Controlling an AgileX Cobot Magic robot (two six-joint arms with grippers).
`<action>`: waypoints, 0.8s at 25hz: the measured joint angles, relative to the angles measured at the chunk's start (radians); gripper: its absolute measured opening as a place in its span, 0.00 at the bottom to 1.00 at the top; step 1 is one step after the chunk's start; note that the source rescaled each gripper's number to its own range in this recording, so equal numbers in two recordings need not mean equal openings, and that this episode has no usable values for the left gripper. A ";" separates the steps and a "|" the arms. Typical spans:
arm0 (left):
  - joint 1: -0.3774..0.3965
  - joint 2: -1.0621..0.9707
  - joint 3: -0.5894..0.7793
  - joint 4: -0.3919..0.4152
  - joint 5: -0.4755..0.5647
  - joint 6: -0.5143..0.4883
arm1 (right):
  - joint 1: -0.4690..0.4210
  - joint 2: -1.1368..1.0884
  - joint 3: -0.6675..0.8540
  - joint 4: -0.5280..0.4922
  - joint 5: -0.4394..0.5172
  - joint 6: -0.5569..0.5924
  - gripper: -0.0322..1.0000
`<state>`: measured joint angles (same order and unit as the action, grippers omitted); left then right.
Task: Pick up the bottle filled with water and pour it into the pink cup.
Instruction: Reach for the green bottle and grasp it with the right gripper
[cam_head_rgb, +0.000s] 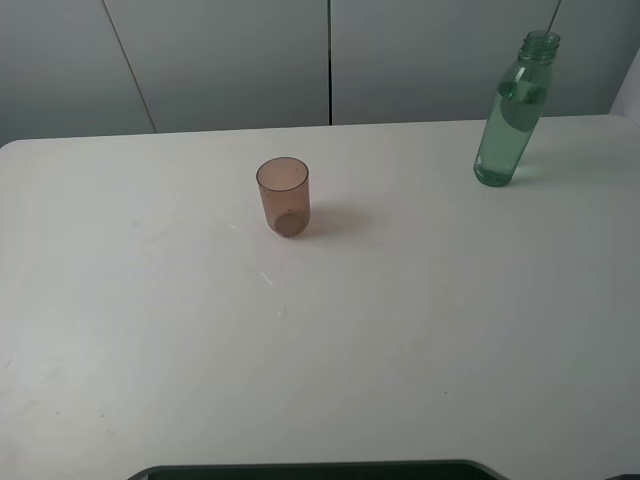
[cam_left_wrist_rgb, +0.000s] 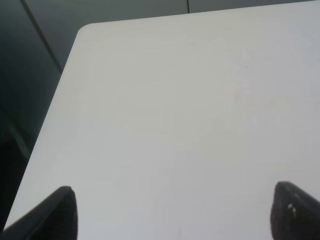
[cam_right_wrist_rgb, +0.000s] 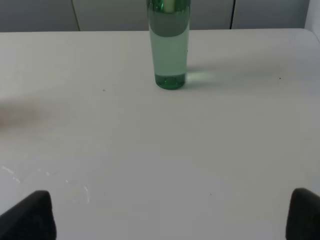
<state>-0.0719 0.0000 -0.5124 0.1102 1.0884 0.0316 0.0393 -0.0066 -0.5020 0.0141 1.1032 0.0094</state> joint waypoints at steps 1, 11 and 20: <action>0.000 0.000 0.000 0.000 0.000 0.000 | 0.000 0.000 0.000 0.000 0.000 0.000 1.00; 0.000 0.000 0.000 0.000 0.000 -0.002 | 0.000 0.000 0.000 0.000 0.000 0.000 1.00; 0.000 0.000 0.000 0.000 0.000 -0.002 | 0.000 0.000 0.000 0.000 0.000 0.000 1.00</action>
<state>-0.0719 0.0000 -0.5124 0.1102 1.0884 0.0294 0.0393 -0.0066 -0.5020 0.0141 1.1032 0.0094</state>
